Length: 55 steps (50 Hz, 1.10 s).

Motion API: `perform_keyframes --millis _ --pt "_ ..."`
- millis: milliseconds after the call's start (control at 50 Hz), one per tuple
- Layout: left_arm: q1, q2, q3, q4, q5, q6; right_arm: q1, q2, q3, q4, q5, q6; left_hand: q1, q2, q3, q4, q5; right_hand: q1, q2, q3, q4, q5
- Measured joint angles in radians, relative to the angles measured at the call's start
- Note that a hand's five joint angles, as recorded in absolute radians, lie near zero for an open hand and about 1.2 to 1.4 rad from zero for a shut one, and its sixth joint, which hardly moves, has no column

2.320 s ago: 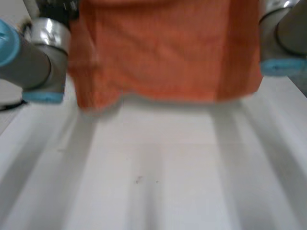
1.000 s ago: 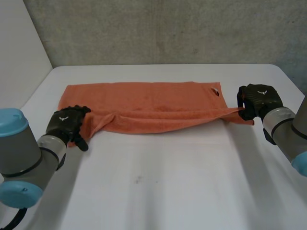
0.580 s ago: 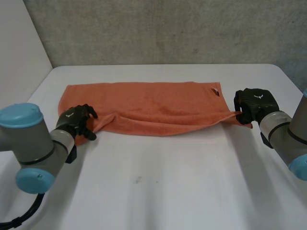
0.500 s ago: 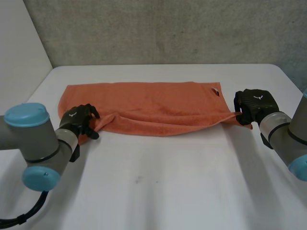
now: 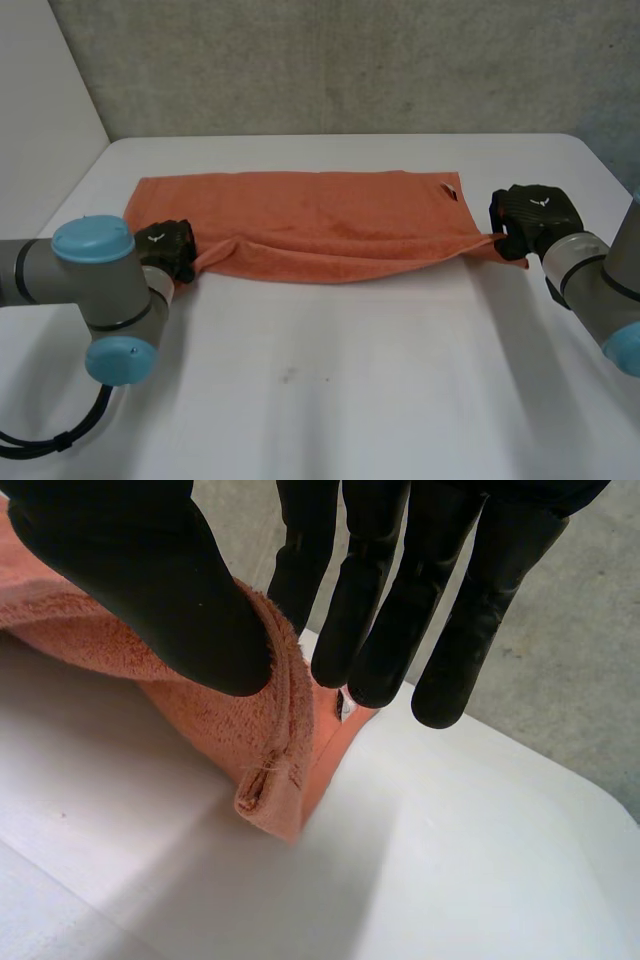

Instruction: Fold the laundry

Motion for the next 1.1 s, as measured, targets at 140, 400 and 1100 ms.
perform_keyframes --millis 140,400,1100 --pt "0.006 0.054 -0.028 0.002 -0.017 0.087 -0.001 -0.005 -0.014 0.007 0.002 -0.057 0.090 0.124 0.123 0.122 0.116 0.000 0.000 0.000 0.000 0.000" --pt "0.048 0.315 -0.214 -0.036 0.022 0.318 -0.005 -0.039 -0.059 0.172 0.004 -0.253 0.118 0.170 0.169 0.169 0.152 0.000 0.000 0.000 0.000 0.000" --pt "0.112 0.497 -0.311 -0.290 0.213 0.661 -0.071 -0.138 -0.024 0.585 -0.003 -0.713 0.136 0.172 0.170 0.172 0.168 0.000 0.000 0.000 0.000 0.000"
